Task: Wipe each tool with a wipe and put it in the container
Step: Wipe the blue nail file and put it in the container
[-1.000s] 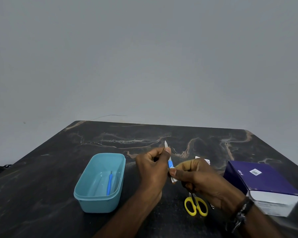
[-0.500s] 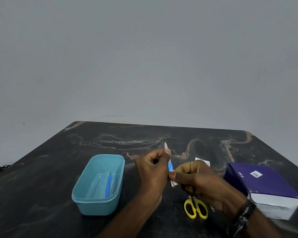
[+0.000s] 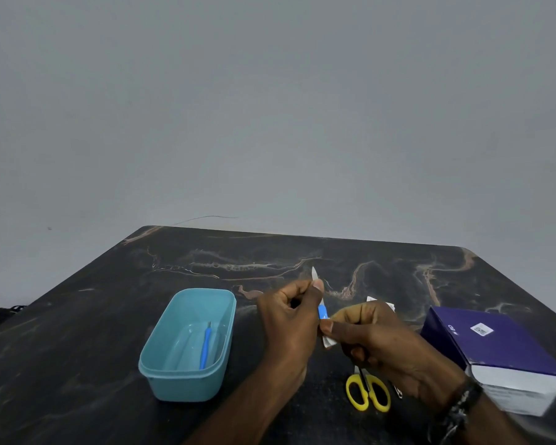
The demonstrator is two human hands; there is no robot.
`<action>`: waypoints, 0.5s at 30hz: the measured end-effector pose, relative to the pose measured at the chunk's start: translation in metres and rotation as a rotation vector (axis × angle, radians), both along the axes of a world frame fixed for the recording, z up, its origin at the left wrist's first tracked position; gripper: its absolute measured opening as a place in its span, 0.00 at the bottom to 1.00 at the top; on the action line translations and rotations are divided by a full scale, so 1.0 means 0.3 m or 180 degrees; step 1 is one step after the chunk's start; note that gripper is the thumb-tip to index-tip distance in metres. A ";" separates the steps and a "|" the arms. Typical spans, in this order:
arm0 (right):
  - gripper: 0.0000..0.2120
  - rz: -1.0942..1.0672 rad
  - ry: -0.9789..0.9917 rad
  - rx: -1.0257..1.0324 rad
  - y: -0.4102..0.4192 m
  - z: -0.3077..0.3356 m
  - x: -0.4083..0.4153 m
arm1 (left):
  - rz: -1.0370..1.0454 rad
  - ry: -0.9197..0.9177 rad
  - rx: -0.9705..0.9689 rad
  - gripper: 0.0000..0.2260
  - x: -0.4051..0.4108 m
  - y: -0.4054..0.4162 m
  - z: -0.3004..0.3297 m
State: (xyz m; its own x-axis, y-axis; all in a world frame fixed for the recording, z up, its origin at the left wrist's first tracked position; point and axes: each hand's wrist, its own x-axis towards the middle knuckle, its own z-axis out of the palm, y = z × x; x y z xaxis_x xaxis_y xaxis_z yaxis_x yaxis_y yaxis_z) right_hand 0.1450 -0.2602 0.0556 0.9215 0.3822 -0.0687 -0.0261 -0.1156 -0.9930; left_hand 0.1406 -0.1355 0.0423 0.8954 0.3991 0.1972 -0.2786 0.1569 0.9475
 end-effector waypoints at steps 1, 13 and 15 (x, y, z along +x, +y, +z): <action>0.11 -0.0103 -0.0021 0.0064 0.002 -0.002 0.002 | -0.0030 -0.0002 0.0020 0.05 -0.001 -0.003 -0.003; 0.12 0.0663 -0.0035 -0.0311 -0.016 0.001 -0.008 | 0.0250 -0.0128 -0.0100 0.06 -0.014 0.016 0.046; 0.12 0.0778 -0.0056 -0.0454 -0.016 0.007 -0.012 | 0.0343 -0.0179 -0.0179 0.05 -0.019 0.026 0.078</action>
